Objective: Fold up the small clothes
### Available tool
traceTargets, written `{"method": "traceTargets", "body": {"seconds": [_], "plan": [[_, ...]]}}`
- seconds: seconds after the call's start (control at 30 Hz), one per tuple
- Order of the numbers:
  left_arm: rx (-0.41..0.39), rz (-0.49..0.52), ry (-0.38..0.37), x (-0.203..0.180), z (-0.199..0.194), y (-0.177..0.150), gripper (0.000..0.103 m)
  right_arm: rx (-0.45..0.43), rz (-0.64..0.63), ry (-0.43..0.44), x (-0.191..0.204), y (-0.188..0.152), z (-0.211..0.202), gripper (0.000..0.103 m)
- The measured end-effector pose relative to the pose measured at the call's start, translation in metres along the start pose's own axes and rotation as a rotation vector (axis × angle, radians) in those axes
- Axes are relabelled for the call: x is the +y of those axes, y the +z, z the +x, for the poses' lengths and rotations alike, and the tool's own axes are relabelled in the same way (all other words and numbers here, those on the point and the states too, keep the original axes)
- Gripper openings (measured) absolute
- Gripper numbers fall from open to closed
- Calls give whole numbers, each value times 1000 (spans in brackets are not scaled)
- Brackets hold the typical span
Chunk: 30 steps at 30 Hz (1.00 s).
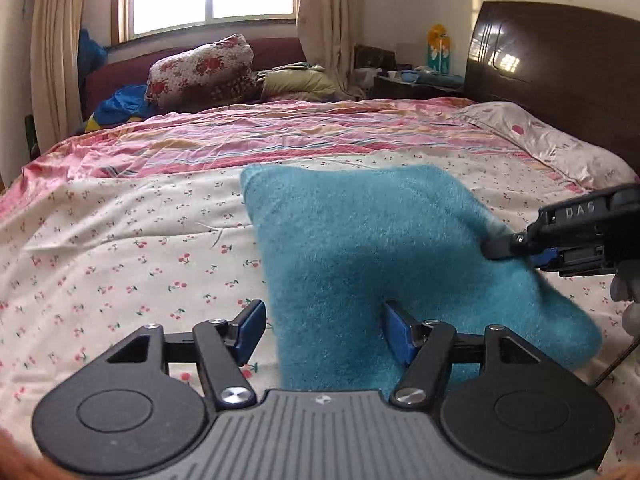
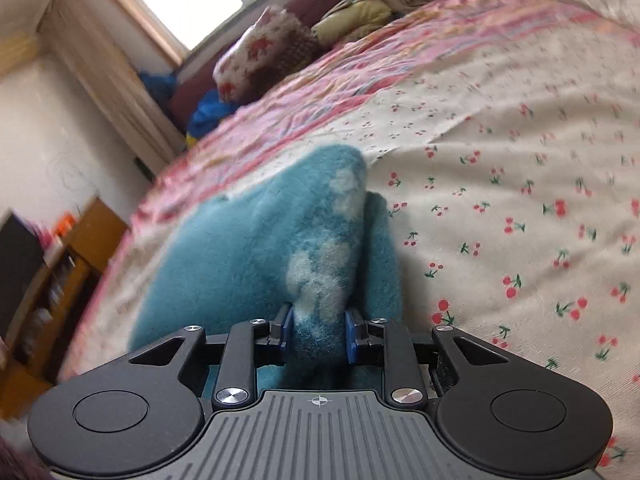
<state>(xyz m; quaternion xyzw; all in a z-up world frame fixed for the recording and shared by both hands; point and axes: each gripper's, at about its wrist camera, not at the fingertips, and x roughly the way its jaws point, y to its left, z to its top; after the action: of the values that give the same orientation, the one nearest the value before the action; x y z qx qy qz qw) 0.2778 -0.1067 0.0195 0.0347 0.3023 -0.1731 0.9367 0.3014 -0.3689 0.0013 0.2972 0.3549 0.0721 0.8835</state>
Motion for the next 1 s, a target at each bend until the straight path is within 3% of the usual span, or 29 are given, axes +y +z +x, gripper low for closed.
{"method": "traceTargets", "body": {"seconds": [0.2, 0.3, 0.5, 0.67, 0.7, 0.77, 0.83, 1.0], "plan": [[8, 11, 10, -3, -1, 2, 69, -2, -49, -41, 13, 4, -2, 23], [15, 28, 17, -4, -2, 4, 69, -8, -91, -61, 24, 4, -9, 31], [27, 14, 21, -4, 0, 5, 69, -138, -165, -39, 47, 0, -45, 31], [39, 22, 33, -8, 2, 7, 69, -77, -250, -26, 61, -18, -30, 31], [43, 21, 33, -8, 2, 7, 69, -67, -267, -45, 61, -22, -25, 28], [51, 13, 30, -7, 3, 7, 69, -51, -293, -103, 58, -26, -14, 10], [56, 7, 31, -7, 4, 8, 70, -47, -290, -129, 53, -26, -8, 2], [71, 15, 43, -10, 5, 12, 70, -54, -269, -144, 46, -21, -1, 0]]}}
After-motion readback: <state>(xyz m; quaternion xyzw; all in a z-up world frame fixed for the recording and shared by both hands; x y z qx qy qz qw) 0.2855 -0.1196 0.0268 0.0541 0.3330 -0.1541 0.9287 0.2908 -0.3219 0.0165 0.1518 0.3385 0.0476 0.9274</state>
